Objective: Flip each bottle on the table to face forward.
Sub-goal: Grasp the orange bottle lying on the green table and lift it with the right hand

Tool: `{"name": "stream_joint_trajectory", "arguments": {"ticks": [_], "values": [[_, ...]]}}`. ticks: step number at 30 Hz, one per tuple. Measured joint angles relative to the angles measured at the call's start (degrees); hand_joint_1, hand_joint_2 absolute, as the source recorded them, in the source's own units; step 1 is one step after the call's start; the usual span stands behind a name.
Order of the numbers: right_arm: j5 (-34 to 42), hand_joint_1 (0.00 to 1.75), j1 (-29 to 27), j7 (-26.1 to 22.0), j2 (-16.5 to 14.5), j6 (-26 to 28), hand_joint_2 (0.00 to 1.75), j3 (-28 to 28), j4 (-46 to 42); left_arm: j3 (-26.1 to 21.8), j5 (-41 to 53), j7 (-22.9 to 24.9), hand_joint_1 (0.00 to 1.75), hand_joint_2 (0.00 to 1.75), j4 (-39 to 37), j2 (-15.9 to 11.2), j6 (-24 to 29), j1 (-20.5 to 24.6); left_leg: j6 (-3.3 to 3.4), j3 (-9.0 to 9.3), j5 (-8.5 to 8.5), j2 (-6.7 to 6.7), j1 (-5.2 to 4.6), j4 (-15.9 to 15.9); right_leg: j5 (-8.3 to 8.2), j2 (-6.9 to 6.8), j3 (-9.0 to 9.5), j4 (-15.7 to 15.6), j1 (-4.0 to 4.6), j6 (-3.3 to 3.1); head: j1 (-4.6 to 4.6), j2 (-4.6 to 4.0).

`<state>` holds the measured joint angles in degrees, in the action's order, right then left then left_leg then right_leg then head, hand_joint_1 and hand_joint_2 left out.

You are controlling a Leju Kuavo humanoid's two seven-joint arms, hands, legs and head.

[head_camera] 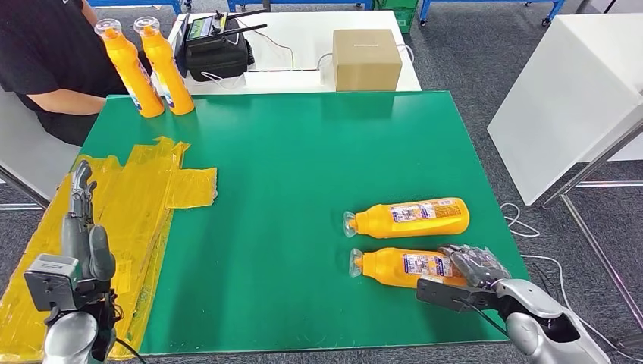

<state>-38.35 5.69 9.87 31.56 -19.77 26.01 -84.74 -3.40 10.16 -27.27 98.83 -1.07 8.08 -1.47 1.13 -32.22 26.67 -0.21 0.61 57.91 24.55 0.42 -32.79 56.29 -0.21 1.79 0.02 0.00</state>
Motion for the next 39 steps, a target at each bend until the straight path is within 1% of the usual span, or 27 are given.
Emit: {"name": "stream_joint_trajectory", "arguments": {"ticks": [2, 4, 7, 10, 13, 15, 17, 19, 21, 24, 26, 28, 31, 34, 36, 39], "values": [[0.84, 1.75, 0.35, -0.14, 0.21, -0.38, 1.75, 0.67, 0.15, 0.06, -0.2, -0.09, 0.0, 0.0, -0.12, -0.12, 0.09, 0.02, 0.0, 0.01, 0.0, 0.0, 0.0, 0.0, 0.0, 0.0, 0.0, 0.0, 0.0, 0.0, 0.01, 0.0], [2.27, 1.75, 0.68, -0.6, 1.14, -1.27, 1.75, 1.72, 0.13, 0.06, -0.8, -0.5, 0.0, 0.0, -0.42, -0.32, 0.16, 0.01, 0.0, 0.01, 0.0, -0.02, -0.01, 0.0, 0.0, 0.0, 0.0, -0.01, -0.01, 0.0, 0.0, 0.0], [4.55, 1.75, 1.03, -0.99, 3.64, -2.68, 1.75, 3.9, -0.53, 0.06, -1.92, -1.07, 0.0, 0.0, -1.08, -0.7, 0.2, 0.04, 0.0, 0.02, 0.0, -0.05, -0.01, 0.01, 0.0, -0.01, 0.02, -0.02, -0.01, 0.0, -0.01, 0.0], [6.58, 1.75, 0.91, -0.25, 6.19, -3.08, 1.75, 5.66, -1.87, 0.06, -3.01, -1.15, 0.0, 0.0, -1.62, -1.03, 0.18, 0.17, 0.01, 0.02, 0.01, -0.06, -0.02, 0.01, 0.0, -0.01, 0.03, -0.02, -0.01, 0.0, 0.0, 0.0], [8.52, 1.75, -0.07, 1.05, 7.13, 0.14, 1.75, 6.08, -2.63, 0.09, -5.1, -0.07, 0.0, 0.0, -2.03, -1.21, -1.19, 0.22, 0.01, 0.02, 0.01, -0.07, -0.02, 0.01, 0.0, -0.02, 0.06, -0.01, -0.01, 0.0, 0.0, 0.0], [9.4, 1.75, -1.2, 1.27, 6.81, 3.34, 1.75, 5.47, -2.89, 0.11, -7.12, 0.91, 0.0, 0.0, -2.16, -1.27, -2.94, -0.02, 0.01, 0.01, 0.01, -0.06, -0.02, 0.01, 0.0, -0.02, 0.07, -0.01, -0.02, 0.0, -0.01, 0.0], [9.75, 1.75, -2.23, 1.27, 6.41, 5.06, 1.75, 4.7, -3.19, 0.11, -8.36, 1.23, 0.0, 0.0, -2.24, -1.33, -4.06, -0.39, 0.01, 0.01, 0.01, -0.05, -0.02, 0.01, 0.0, -0.02, 0.06, -0.01, -0.02, 0.0, -0.01, 0.0], [10.14, 1.75, -2.99, 0.87, 6.12, 6.04, 1.75, 4.08, -3.49, 0.1, -9.34, 1.38, 0.0, 0.87, -2.29, -1.36, -4.99, -0.63, 0.01, 0.0, 0.01, -0.08, -0.02, 0.01, 0.0, -0.03, 0.06, -0.01, -0.02, 0.0, 0.01, 0.0], [11.48, 1.75, -4.15, -1.19, 5.38, 8.47, 1.75, 2.87, -4.09, 0.09, -12.77, 2.49, 0.0, 1.75, -2.33, -1.36, -7.94, -1.03, 0.01, -0.04, 0.01, -0.12, -0.02, 0.01, 0.01, -0.05, 0.05, 0.0, -0.02, 0.0, -0.01, 0.0], [16.8, 1.75, -5.92, -6.4, 2.68, 12.88, 1.75, -0.69, -6.78, -0.05, -24.8, 6.29, 0.0, 1.75, -2.32, -1.34, -17.37, -2.68, 0.0, -0.11, 0.01, -0.05, -0.02, 0.01, 0.0, 0.0, -0.03, 0.02, -0.02, 0.0, 0.01, 0.0], [21.7, 1.75, -5.97, -8.57, 1.27, 13.14, 1.75, -2.89, -9.1, -0.07, -32.46, 8.03, 0.0, 1.75, -2.31, -1.25, -23.71, -4.06, 0.0, -0.11, 0.01, 0.0, -0.01, 0.01, 0.0, 0.05, -0.08, 0.02, -0.01, 0.0, 0.01, 0.0], [25.07, 1.75, -5.45, -9.64, 0.41, 12.6, 1.75, -4.7, -11.0, -0.04, -37.08, 8.86, 0.0, 1.75, -2.28, -1.02, -27.76, -5.34, 0.0, -0.12, 0.01, -0.02, -0.01, 0.01, 0.01, 0.04, -0.08, 0.01, -0.01, 0.0, 0.0, 0.0], [26.7, 1.75, -4.3, -10.37, -0.73, 12.05, 1.75, -6.41, -12.74, 0.11, -39.21, 9.28, 0.0, 1.75, -2.15, -0.43, -29.87, -6.59, 0.0, -0.13, 0.01, -0.06, -0.01, 0.01, 0.01, 0.02, -0.07, 0.01, -0.02, 0.01, -0.01, 0.0], [27.15, 1.75, -3.19, -10.62, -1.94, 11.67, 1.75, -6.98, -13.28, 0.6, -38.82, 9.16, 0.0, 1.75, -1.86, 0.17, -29.51, -6.97, 0.0, -0.13, 0.01, -0.05, -0.01, 0.01, 0.01, 0.02, -0.06, 0.0, -0.03, 0.01, -0.01, 0.0], [27.34, 1.75, -1.94, -10.86, -3.19, 11.33, 1.75, -6.79, -12.96, 1.27, -38.68, 9.29, 0.0, 1.75, -1.79, 0.58, -28.79, -6.58, 0.0, -0.13, 0.0, -0.04, -0.01, 0.01, 0.0, 0.03, -0.06, 0.01, -0.03, 0.0, 0.0, 0.0], [27.68, 1.75, 1.12, -11.08, -6.04, 11.07, 1.75, -5.52, -10.8, 2.75, -39.45, 9.84, 0.0, 1.75, -2.06, 1.16, -28.36, -5.13, 0.0, -0.1, -0.02, -0.02, -0.01, 0.01, -0.01, 0.03, -0.04, 0.01, -0.02, 0.01, -0.01, 0.0]]}}
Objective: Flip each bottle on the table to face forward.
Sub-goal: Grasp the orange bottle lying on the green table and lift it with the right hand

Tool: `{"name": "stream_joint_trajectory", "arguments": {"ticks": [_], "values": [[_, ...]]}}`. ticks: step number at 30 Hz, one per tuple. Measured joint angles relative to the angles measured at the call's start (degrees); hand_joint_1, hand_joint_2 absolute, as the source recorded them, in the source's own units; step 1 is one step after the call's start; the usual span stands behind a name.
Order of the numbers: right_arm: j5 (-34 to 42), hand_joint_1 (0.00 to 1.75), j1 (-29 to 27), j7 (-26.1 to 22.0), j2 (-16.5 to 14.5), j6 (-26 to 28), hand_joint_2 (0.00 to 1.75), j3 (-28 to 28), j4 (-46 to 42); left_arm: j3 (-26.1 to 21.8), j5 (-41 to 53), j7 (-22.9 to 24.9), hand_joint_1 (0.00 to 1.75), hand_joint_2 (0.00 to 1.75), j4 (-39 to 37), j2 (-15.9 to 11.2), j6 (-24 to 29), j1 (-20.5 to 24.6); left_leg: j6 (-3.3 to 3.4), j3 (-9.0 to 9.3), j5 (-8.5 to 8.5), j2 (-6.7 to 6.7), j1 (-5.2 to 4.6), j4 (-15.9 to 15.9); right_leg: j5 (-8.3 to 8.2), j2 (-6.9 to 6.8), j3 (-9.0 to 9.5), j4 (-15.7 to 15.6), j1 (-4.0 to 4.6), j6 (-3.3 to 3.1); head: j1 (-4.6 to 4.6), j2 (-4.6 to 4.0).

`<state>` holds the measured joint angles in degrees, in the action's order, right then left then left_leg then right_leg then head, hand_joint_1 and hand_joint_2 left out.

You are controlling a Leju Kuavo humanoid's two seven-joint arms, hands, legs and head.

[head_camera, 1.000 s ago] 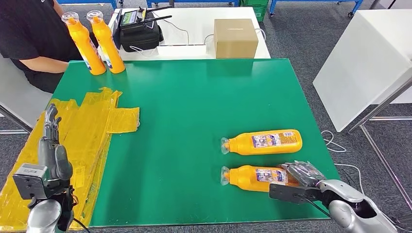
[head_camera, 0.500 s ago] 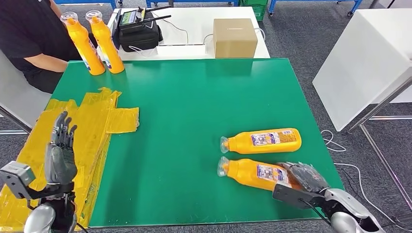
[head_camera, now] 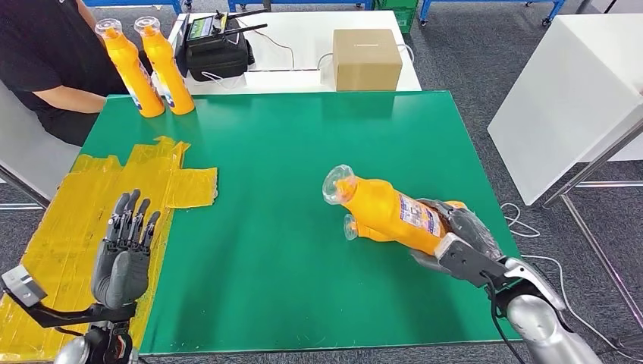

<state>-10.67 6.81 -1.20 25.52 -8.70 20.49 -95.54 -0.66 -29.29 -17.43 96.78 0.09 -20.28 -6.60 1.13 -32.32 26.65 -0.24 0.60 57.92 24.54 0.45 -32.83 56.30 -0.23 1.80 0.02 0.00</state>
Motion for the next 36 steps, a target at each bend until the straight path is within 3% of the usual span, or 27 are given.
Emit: {"name": "stream_joint_trajectory", "arguments": {"ticks": [8, 15, 24, 30, 36], "values": [[1.64, 1.75, 7.63, 0.65, -7.5, 1.15, 1.75, 4.45, 8.51, 3.99, -1.52, 0.99, 0.0, 1.75, -1.54, 0.99, 0.29, 2.98, -0.02, -0.04, -0.04, 0.0, 0.02, 0.0, 0.0, 0.0, -0.03, 0.07, 0.02, 0.01, 0.02, 0.0], [1.9, 1.75, 17.7, 2.46, -17.74, 2.81, 1.75, 9.73, 20.22, 8.32, -4.51, 3.0, 0.0, 1.75, -3.58, 2.28, 0.36, 7.38, -0.05, 0.0, -0.1, -0.02, 0.02, 0.0, -0.01, 0.0, -0.04, 0.09, 0.03, 0.0, 0.0, 0.0], [0.38, 1.75, 25.23, 4.3, -26.66, 4.27, 1.75, 15.42, 29.57, 10.47, -7.28, 3.48, 0.0, 1.75, -5.12, 2.85, 1.09, 10.5, -0.05, -0.07, -0.1, 0.04, 0.03, 0.0, -0.02, 0.08, -0.12, 0.14, 0.01, 0.03, -0.01, 0.0], [-0.51, 1.75, 29.06, 5.19, -32.98, 4.52, 1.75, 20.35, 33.73, 10.58, -9.24, 3.16, 0.0, 1.75, -6.14, 2.91, 1.22, 11.78, -0.06, -0.08, -0.11, 0.0, 0.06, 0.0, -0.02, 0.05, -0.13, 0.16, 0.07, 0.02, 0.0, 0.0], [-2.13, 1.75, 29.59, 5.54, -36.54, 4.55, 1.75, 25.7, 34.83, 9.61, -10.59, 2.8, 0.0, 1.75, -6.58, 2.88, 1.11, 11.9, -0.06, -0.09, -0.11, -0.01, 0.06, 0.0, -0.01, 0.04, -0.13, 0.16, 0.06, 0.02, -0.02, 0.0]]}}
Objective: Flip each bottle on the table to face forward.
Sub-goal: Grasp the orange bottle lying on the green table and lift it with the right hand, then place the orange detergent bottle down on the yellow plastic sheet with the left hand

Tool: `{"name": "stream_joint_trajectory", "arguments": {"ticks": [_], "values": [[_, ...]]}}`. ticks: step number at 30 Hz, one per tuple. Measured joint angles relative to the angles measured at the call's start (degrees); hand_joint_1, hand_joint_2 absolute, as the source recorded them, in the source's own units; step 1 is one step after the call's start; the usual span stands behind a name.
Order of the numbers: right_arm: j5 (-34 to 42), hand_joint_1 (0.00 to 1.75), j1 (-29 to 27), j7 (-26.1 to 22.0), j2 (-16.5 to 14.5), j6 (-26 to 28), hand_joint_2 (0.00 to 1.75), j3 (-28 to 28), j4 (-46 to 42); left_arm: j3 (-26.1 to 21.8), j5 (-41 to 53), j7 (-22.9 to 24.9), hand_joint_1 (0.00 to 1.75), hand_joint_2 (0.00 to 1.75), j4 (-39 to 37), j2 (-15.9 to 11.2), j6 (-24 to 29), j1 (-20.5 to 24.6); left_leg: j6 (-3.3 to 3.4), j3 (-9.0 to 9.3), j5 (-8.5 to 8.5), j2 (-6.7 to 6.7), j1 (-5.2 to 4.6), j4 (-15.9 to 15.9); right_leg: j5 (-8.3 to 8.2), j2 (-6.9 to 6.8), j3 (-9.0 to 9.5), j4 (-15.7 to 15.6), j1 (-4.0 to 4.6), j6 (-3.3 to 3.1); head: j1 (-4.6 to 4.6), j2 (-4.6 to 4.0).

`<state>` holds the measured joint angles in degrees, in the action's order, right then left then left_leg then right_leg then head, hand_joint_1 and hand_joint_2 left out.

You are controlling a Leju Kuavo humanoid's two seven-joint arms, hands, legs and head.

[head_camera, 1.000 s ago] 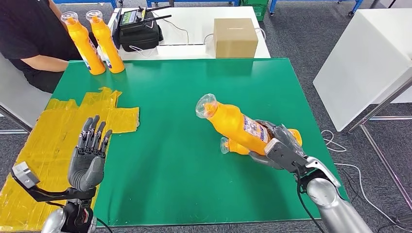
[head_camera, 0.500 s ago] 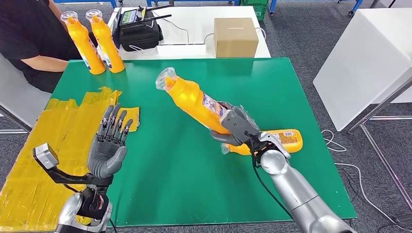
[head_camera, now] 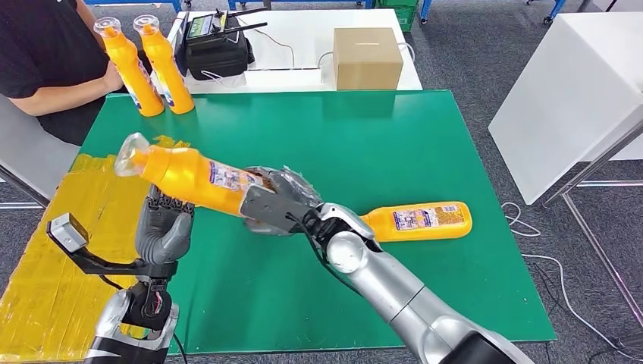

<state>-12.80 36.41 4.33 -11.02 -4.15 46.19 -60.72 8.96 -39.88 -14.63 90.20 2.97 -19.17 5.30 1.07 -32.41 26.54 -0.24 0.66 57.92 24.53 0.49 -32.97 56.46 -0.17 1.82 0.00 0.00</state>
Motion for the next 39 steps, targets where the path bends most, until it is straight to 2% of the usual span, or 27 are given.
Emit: {"name": "stream_joint_trajectory", "arguments": {"ticks": [8, 21, 22, 25, 26, 39], "values": [[-2.4, 1.75, -0.69, 1.16, -2.44, -0.45, 1.75, 7.17, 0.0, -1.4, -0.21, -0.28, 0.0, 1.75, -0.04, -0.07, -0.28, -0.37, 0.0, -0.01, 0.0, -0.05, -0.01, 0.0, 0.01, -0.05, 0.0, -0.01, -0.01, -0.01, -0.01, 0.0], [-2.43, 1.75, -0.5, 1.53, -2.68, -0.9, 1.75, 9.61, 0.23, -1.95, -0.18, -0.33, 0.0, 1.75, -0.13, -0.15, -0.63, -1.05, 0.0, -0.02, 0.0, -0.04, -0.01, 0.0, 0.01, -0.05, 0.0, -0.01, -0.01, -0.01, 0.0, 0.0], [-2.44, 1.75, -0.4, 1.58, -2.71, -1.03, 1.75, 10.04, 0.39, -1.98, -0.07, -0.32, 0.08, 1.75, -0.19, -0.18, -0.68, -1.11, 0.0, -0.02, 0.0, -0.03, -0.01, 0.0, 0.01, -0.05, 0.0, -0.01, -0.01, -0.01, 0.0, 0.0], [-2.58, 1.75, -0.15, 1.83, -2.88, -1.26, 1.75, 11.47, 0.98, -2.14, 0.28, -0.32, 1.39, 1.75, -0.31, -0.36, -0.93, -1.56, 0.0, -0.02, 0.0, -0.03, -0.01, 0.0, 0.01, -0.05, -0.01, -0.01, 0.0, -0.01, 0.0, 0.0], [-2.61, 1.75, -0.03, 1.97, -2.94, -1.3, 1.75, 11.97, 1.23, -2.22, 0.41, -0.32, 1.75, 1.75, -0.34, -0.44, -1.03, -1.74, 0.0, -0.02, 0.0, -0.03, -0.01, 0.0, 0.01, -0.05, -0.01, -0.01, 0.0, -0.01, 0.0, 0.0], [-2.01, 1.75, 1.33, 2.52, -3.21, -1.34, 1.75, 14.97, 3.93, -2.81, 0.97, -0.48, 1.75, 1.75, -0.91, -0.65, -1.34, -2.45, 0.0, -0.01, 0.0, -0.02, -0.02, 0.0, 0.01, -0.05, -0.02, -0.02, -0.01, -0.01, 0.0, 0.0]]}}
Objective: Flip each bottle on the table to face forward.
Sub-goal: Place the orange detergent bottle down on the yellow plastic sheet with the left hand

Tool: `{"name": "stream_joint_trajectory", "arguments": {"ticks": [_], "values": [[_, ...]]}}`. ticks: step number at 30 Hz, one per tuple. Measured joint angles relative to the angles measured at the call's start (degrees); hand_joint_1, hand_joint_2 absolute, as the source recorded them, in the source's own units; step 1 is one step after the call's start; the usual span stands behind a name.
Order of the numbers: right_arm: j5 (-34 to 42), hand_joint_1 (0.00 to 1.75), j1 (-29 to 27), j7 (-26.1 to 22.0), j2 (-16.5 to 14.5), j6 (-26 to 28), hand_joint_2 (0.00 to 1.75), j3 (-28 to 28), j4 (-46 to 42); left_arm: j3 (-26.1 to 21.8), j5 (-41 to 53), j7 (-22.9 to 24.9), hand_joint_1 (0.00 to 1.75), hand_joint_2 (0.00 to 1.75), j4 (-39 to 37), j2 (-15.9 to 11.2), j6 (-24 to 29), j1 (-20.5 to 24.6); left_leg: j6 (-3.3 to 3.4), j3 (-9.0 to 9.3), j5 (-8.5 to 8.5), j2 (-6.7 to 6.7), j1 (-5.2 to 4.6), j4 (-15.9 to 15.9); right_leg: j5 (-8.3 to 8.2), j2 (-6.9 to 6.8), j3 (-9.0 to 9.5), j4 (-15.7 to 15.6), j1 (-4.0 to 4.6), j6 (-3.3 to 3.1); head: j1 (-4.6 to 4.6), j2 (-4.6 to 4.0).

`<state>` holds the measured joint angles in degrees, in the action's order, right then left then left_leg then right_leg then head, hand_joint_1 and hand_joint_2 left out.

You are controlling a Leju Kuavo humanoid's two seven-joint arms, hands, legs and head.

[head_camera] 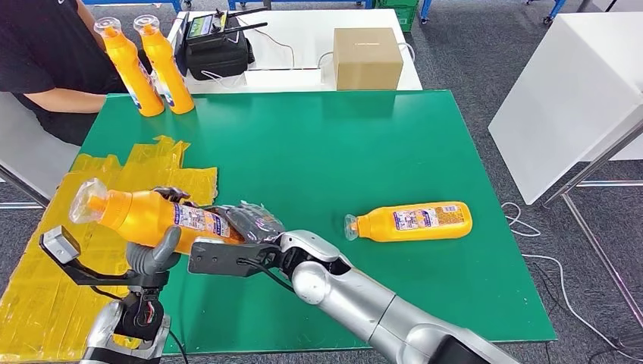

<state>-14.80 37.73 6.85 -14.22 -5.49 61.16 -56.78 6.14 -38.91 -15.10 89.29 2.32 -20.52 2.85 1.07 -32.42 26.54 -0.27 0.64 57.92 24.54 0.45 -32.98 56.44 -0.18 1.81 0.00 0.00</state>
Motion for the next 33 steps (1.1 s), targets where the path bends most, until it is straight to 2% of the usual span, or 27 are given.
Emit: {"name": "stream_joint_trajectory", "arguments": {"ticks": [4, 5, 6, 8, 9, 10, 14, 19, 23, 28, 30, 33], "values": [[0.13, 1.75, 0.03, -0.03, -0.09, 0.0, 1.75, 0.23, 0.53, -0.08, 0.09, 0.0, 1.75, 1.75, -0.26, 0.0, -0.02, 0.03, 0.0, 0.0, 0.0, 0.01, 0.0, 0.0, 0.0, 0.0, -0.02, 0.0, 0.0, 0.0, 0.0, 0.0], [0.17, 1.56, 0.04, -0.08, -0.1, 0.02, 1.75, 0.25, 0.66, -0.09, 0.1, 0.0, 1.75, 1.75, -0.31, 0.0, -0.03, 0.04, 0.0, 0.0, 0.0, 0.01, 0.0, 0.0, 0.0, 0.01, -0.02, 0.0, 0.01, 0.0, 0.0, 0.0], [0.18, 1.13, 0.04, -0.21, -0.11, 0.16, 1.75, 0.23, 0.76, -0.1, 0.21, -0.03, 1.75, 1.75, -0.32, 0.0, -0.02, 0.04, 0.0, 0.0, 0.0, 0.01, 0.0, 0.0, 0.0, 0.01, -0.02, 0.0, 0.01, 0.0, 0.0, 0.0], [-0.14, 0.25, -0.02, -0.74, 0.08, 1.07, 0.87, 0.16, 0.84, -0.1, 1.35, -0.4, 1.75, 1.75, -0.33, 0.0, 0.3, 0.14, 0.0, 0.0, 0.0, 0.01, 0.0, 0.0, 0.0, 0.0, -0.03, 0.0, 0.01, 0.0, 0.0, 0.0], [-0.45, 0.0, -0.13, -1.08, 0.32, 1.85, 0.44, 0.11, 0.74, -0.09, 2.52, -0.77, 1.75, 1.75, -0.32, -0.01, 0.78, 0.25, 0.0, 0.01, 0.0, 0.0, 0.0, 0.0, 0.0, 0.0, -0.02, 0.0, 0.01, 0.0, 0.0, 0.0], [-0.79, 0.0, -0.38, -1.43, 0.76, 2.79, 0.0, -0.07, 0.43, -0.09, 4.5, -1.41, 1.75, 1.75, -0.32, -0.06, 1.77, 0.37, 0.0, 0.01, 0.0, 0.0, 0.0, 0.0, 0.0, 0.0, -0.02, 0.0, 0.0, 0.0, 0.0, 0.0], [-2.09, 0.0, -2.8, -2.2, 4.47, 6.54, 0.0, -3.25, -3.79, -0.39, 19.09, -5.85, 1.75, 1.75, 0.0, -0.92, 10.61, 0.66, 0.0, 0.01, 0.0, -0.03, -0.01, 0.0, 0.0, -0.02, 0.0, 0.0, -0.04, 0.01, -0.03, 0.0], [-3.62, 0.0, -6.05, -2.5, 9.45, 8.25, 0.0, -8.89, -10.65, -1.41, 36.77, -9.01, 1.75, 1.75, 0.18, -2.69, 22.34, 1.68, 0.0, 0.01, 0.0, -0.08, -0.03, 0.01, -0.01, -0.06, 0.0, -0.01, -0.05, 0.02, -0.01, 0.0], [-4.01, 0.0, -7.53, -2.76, 11.79, 8.33, 0.0, -11.8, -13.93, -1.98, 41.85, -9.29, 1.75, 1.75, 0.19, -3.46, 25.63, 2.05, 0.0, 0.0, 0.0, -0.08, -0.03, 0.01, -0.01, -0.07, 0.0, -0.01, -0.05, 0.02, -0.01, 0.0], [-4.22, 0.0, -10.35, -3.35, 15.32, 9.16, 0.0, -15.84, -19.03, -2.9, 63.92, -7.85, 1.75, 1.75, -0.07, -4.9, 41.44, 2.24, 0.0, 0.0, 0.0, -0.05, -0.02, 0.01, -0.01, -0.07, -0.01, -0.01, -0.05, 0.02, -0.02, 0.0], [-4.1, 0.0, -10.76, -3.49, 15.97, 9.14, 0.0, -16.53, -19.74, -3.19, 67.87, -7.22, 1.75, 1.75, -0.21, -5.28, 43.77, 2.23, 0.0, -0.01, 0.0, -0.05, -0.02, 0.01, -0.01, -0.07, -0.01, -0.01, -0.05, 0.02, -0.02, 0.0], [-4.1, 0.0, -10.76, -3.49, 15.97, 9.14, 0.0, -16.53, -19.74, -3.19, 67.87, -7.22, 1.75, 1.75, -0.21, -5.28, 43.77, 2.23, 0.0, -0.01, 0.0, -0.05, -0.02, 0.01, -0.01, -0.07, -0.01, -0.01, -0.05, 0.02, -0.02, 0.0]]}}
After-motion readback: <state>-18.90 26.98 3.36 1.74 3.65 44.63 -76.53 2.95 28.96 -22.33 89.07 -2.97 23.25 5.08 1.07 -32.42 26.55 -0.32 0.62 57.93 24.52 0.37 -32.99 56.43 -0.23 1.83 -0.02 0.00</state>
